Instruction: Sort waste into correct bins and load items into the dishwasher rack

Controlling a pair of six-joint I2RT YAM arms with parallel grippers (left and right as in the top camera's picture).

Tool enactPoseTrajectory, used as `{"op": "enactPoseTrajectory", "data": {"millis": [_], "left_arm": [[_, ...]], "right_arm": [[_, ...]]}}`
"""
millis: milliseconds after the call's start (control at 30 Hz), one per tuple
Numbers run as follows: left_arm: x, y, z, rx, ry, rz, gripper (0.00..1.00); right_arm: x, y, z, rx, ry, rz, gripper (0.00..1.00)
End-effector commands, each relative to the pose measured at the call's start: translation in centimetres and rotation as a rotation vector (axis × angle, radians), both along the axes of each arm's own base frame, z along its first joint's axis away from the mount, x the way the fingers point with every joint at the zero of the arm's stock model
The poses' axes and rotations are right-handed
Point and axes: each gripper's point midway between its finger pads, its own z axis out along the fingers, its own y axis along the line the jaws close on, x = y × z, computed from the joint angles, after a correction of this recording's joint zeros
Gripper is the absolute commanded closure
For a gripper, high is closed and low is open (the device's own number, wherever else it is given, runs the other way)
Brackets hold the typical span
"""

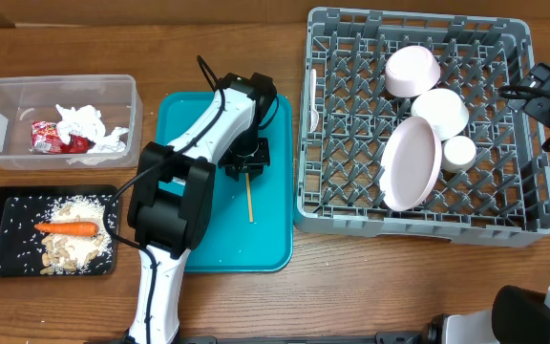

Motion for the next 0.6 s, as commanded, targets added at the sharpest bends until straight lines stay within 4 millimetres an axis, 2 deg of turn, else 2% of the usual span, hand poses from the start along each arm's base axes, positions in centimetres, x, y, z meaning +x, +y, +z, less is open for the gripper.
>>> {"op": "enactPoseTrajectory", "data": {"millis": [0, 33, 67, 100, 133, 267, 300, 333, 367, 433, 467, 567], "left_arm": [[2.2, 0.2, 4.0, -0.037, -0.086, 0.025, 0.67], [2.5, 0.2, 5.4, -0.047, -0.114, 0.025, 0.65], [2.8, 0.1, 7.2, -0.063, -0.15, 0.021, 0.56], [2.9, 0.0, 8.7, -0.075, -0.182, 0.02, 0.23], [2.9, 0.1, 9.9, -0.082, -0.202, 0.02, 0.09], [2.6, 1.0, 15.1, -0.114, -0.289, 0.042, 0.07], [2.6, 1.5, 16.6, -0.126, -0.32, 0.053, 0.07], [2.5, 2.2, 18.2, -0.135, -0.357, 0.07, 0.0], [2.4, 3.1, 19.5, -0.134, -0.388, 0.097, 0.0], [2.1, 6.0, 22.1, -0.103, -0.459, 0.195, 0.0], [1.5, 8.7, 23.7, -0.071, -0.496, 0.288, 0.0], [-0.8, 15.0, 25.8, 0.004, -0.512, 0.456, 0.0]], "right_arm": [[0.0, -0.1, -0.1, -0.001, 0.003, 0.004, 0.0], [0.0, -0.1, -0.1, -0.001, 0.003, 0.004, 0.0], [0.0, -0.1, -0.1, -0.001, 0.003, 0.004, 0.0], [0.0, -0.1, -0.1, -0.001, 0.003, 0.004, 0.0], [0.0, -0.1, -0.1, -0.001, 0.003, 0.004, 0.0], [0.0, -0.1, -0.1, -0.001, 0.003, 0.004, 0.0], [0.0, -0.1, -0.1, -0.001, 0.003, 0.004, 0.0], [0.0, -0.1, -0.1, -0.001, 0.003, 0.004, 0.0], [0.0, -0.1, -0.1, -0.001, 0.003, 0.004, 0.0], [0.0, -0.1, -0.1, -0.001, 0.003, 0.004, 0.0], [0.1, -0.1, -0.1, -0.001, 0.0, 0.004, 0.0], [1.9, -0.1, 0.8, -0.002, -0.084, 0.014, 0.0]]}}
